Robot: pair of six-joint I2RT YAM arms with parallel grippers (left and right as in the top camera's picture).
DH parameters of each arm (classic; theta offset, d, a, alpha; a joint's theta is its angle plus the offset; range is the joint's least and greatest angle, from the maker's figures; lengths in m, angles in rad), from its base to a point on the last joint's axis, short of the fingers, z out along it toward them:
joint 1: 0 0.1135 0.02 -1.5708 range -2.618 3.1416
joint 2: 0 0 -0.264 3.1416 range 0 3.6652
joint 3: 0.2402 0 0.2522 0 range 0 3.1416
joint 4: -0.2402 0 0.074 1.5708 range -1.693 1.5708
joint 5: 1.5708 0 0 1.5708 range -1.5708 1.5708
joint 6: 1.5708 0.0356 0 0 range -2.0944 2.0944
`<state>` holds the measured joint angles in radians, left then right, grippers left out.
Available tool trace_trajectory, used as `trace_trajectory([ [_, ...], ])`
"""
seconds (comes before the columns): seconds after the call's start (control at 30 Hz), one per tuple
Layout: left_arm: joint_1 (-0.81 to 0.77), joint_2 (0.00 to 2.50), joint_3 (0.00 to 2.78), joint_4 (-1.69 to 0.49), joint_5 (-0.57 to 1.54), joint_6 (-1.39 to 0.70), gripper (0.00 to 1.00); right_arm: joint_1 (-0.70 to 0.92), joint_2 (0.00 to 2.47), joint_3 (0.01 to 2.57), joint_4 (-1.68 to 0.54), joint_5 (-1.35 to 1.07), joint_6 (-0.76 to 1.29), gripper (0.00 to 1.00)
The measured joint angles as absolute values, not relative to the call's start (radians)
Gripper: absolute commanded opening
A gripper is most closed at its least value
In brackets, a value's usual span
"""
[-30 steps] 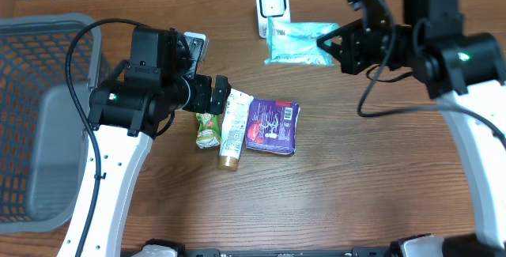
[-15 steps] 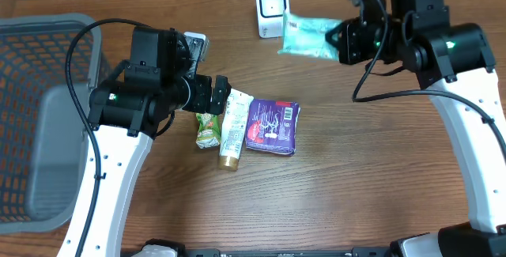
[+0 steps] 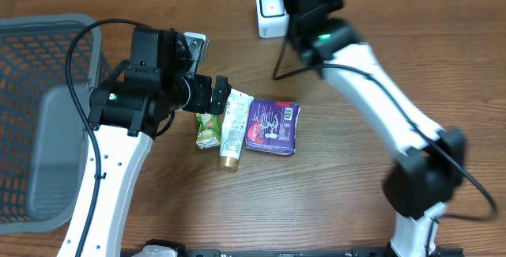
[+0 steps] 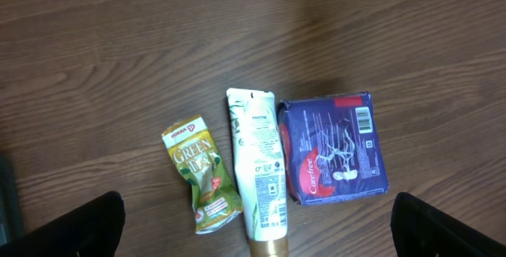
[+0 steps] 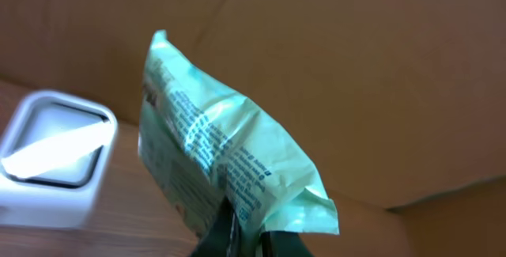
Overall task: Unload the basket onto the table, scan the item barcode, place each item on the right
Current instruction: 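Carry the tissue pack to the white scanner and hold it in front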
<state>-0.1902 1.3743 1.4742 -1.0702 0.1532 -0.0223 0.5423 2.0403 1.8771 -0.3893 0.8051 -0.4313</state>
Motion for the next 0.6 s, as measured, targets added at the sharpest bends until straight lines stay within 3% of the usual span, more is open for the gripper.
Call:
trace_trajectory([
  [0.2,-0.190,1.374,1.474,-1.069,0.154,-0.022,1.00,0.582,2.180,1.871,-0.073,0.890,-0.866,0.04],
  [0.3,-0.190,1.374,1.474,-1.069,0.154,-0.022,1.00,0.578,2.196,1.871,-0.037,0.855,-1.038,0.04],
  [0.6,-0.190,1.374,1.474,-1.069,0.154,-0.022,0.99,0.570,2.321,1.871,0.061,0.729,-1.299,0.04],
])
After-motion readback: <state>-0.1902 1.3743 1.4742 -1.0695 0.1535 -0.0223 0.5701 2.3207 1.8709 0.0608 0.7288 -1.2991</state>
